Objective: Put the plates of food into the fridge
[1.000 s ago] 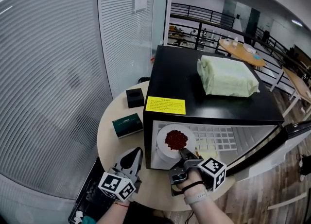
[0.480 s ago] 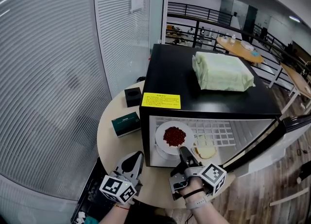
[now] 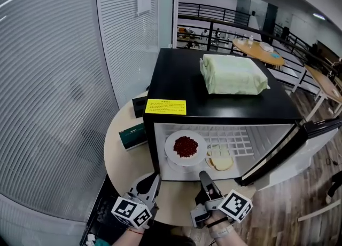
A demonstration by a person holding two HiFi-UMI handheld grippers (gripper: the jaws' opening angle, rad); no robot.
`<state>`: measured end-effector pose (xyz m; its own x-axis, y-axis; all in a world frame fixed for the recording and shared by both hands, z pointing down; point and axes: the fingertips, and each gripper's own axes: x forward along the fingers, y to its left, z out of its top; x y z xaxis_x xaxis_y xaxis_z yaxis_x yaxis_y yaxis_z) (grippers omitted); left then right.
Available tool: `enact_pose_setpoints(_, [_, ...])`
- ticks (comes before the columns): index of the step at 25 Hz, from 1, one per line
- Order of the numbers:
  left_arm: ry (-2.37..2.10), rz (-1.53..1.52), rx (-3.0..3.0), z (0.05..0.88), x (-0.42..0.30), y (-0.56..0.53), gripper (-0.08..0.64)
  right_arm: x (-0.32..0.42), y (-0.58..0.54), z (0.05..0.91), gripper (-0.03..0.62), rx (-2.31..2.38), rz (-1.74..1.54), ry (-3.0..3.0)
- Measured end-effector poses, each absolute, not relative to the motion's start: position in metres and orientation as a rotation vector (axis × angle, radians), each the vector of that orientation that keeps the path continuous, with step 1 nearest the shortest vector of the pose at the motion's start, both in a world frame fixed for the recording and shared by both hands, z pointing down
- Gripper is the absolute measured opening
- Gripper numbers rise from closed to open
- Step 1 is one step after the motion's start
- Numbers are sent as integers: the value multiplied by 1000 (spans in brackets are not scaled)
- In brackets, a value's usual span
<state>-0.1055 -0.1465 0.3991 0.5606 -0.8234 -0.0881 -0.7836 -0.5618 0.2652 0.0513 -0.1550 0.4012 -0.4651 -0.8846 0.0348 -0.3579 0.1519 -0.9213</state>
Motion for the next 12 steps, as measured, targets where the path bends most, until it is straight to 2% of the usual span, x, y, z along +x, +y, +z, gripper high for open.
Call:
enact_pose_setpoints(2, [-1339, -311, 2605, 395, -101, -142, 6, 61, -144, 408, 132, -1309, -1220, 2030])
enact_pose_setpoints(5, [-1319, -310, 2610, 392, -94, -136, 6, 67, -132, 413, 65, -1452, -1015, 2232])
enact_pose_setpoints(8, [-1303, -309, 2610, 393, -87, -131, 6, 69, -122, 407, 26, -1584, -724, 2429])
enact_pose_setpoints(12, [-1287, -318, 2606, 399, -82, -121, 6, 71, -107, 410, 9, -1655, -518, 2578])
